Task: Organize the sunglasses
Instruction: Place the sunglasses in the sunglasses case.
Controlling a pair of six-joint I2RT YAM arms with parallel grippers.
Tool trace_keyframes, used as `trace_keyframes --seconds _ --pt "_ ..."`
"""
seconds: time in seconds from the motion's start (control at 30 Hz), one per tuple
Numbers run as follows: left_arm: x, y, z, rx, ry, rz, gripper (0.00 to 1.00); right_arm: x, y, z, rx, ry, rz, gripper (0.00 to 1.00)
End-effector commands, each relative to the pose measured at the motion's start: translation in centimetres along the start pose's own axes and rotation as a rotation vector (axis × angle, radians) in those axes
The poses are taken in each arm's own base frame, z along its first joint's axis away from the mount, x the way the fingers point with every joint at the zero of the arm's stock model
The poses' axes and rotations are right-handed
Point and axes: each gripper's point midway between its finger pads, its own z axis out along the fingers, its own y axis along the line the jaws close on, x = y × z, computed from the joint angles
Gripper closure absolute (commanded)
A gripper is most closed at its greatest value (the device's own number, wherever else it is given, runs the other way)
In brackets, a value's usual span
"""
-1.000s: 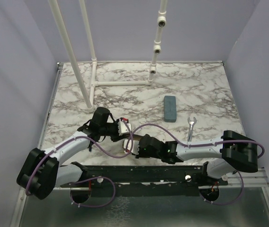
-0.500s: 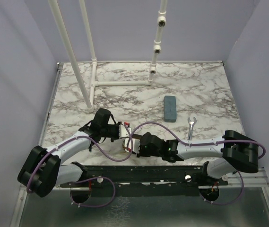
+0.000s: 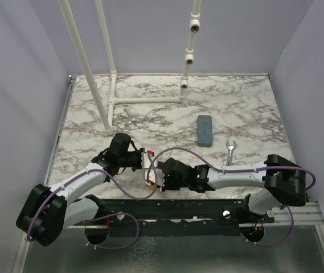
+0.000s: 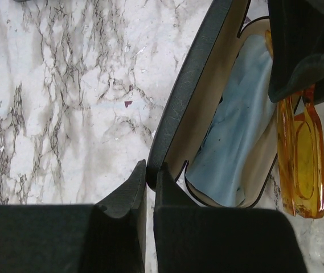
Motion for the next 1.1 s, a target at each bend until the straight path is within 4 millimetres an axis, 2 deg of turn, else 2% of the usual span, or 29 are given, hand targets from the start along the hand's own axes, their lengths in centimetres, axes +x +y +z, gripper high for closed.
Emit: trace_keyframes --seconds 0.0,0.1,0.3,0.4,0.6,0.73,0.9,1.07 --pt "0.7 -0.9 -0.2 0.006 0.033 0.101 1.00 2.8 -0.5 -0.1 0.024 0.159 0.131 0.83" --pt "1.0 -0.7 -0.4 -0.021 0.048 0.078 1.00 2.4 -0.8 -0.2 0.034 0.157 0.167 0.83" --pt "1.2 -1.0 -0.5 -0.044 0.049 0.007 1.00 1.5 -2.9 -0.5 0.106 0.120 0.288 0.85" --pt "1.4 -0.8 -0.7 -0.065 0.060 0.005 1.00 0.4 -3.2 -0.8 0.103 0.058 0.339 0.85" --pt "1.3 -0.4 -0.6 -0.082 0.048 0.003 1.00 -0.4 -3.9 -0.7 0.112 -0.001 0.460 0.85" --pt "1.5 -0.5 -0.6 -0.087 0.054 -0.008 1.00 -0.5 -5.4 -1.5 0.188 -0.022 0.539 0.86" --pt "1.8 -0.8 -0.9 -0.097 0.061 -0.009 1.00 -0.6 -6.5 -2.8 0.257 -0.081 0.558 0.86" --pt "2.9 -0.6 -1.4 -0.118 0.085 -0.014 1.00 -0.2 -5.9 -2.9 0.217 -0.136 0.517 0.86"
